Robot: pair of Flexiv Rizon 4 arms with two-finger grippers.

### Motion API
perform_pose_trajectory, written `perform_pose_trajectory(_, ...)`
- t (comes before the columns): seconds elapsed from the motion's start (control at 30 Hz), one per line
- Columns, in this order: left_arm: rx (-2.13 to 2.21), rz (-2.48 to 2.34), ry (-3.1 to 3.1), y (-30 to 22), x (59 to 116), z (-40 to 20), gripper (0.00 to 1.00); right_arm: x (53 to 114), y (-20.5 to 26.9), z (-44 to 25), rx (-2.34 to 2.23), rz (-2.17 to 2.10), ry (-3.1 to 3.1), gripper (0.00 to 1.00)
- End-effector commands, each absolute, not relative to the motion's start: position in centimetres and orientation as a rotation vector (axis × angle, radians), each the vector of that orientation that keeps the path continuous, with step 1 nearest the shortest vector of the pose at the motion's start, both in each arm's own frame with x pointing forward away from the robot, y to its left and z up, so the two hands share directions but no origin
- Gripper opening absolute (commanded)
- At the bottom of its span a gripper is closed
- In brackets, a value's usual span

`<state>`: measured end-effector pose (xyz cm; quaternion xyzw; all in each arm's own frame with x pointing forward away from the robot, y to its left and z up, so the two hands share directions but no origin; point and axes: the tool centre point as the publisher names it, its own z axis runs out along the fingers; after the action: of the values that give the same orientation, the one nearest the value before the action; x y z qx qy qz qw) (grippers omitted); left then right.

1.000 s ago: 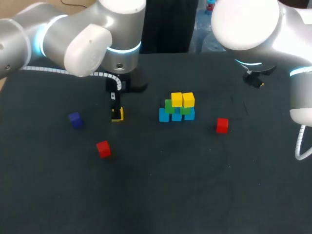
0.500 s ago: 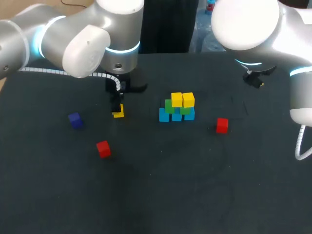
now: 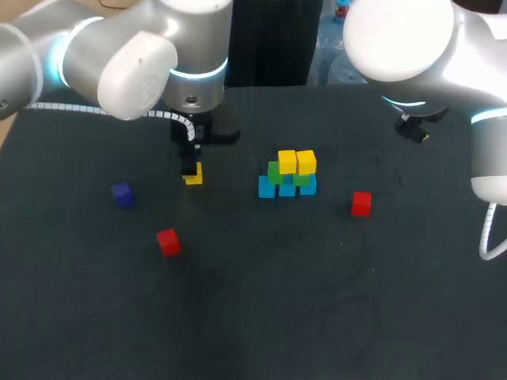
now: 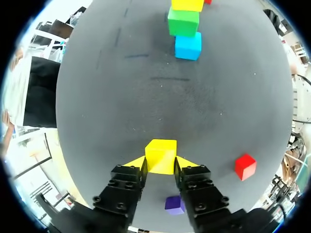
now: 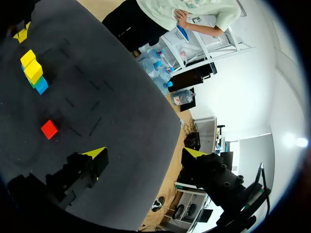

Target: Place the blue cubes, place green cubes on the blue cubes, place the yellow cubes on the green cubes, then place the red cubes on the yellow cubes, and place purple cube on the red cubes.

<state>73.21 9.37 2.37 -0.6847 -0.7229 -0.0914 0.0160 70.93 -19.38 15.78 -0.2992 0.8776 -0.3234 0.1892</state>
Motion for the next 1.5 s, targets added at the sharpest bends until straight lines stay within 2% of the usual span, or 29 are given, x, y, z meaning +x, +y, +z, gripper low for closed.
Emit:
perform_pose_trajectory(0.03, -2.149, -0.282, -2.247, 9.2, 73.0, 3.6, 0.00, 70.9, -19.5, 15.7, -0.841, -0.907, 2.464, 1.00)
perform_pose_trajectory(0.7, -2.244, -0.330, -2.183, 4.9, 73.3, 6.6, 0.00, 70.9, -19.5, 15.7, -0.841, -0.907, 2.464, 1.00)
perform_pose_trajectory(1.5, -2.238, -0.304, -2.235, 2.2, 71.9, 8.5, 0.00, 70.9, -19.5, 15.7, -0.841, -0.907, 2.464, 1.00)
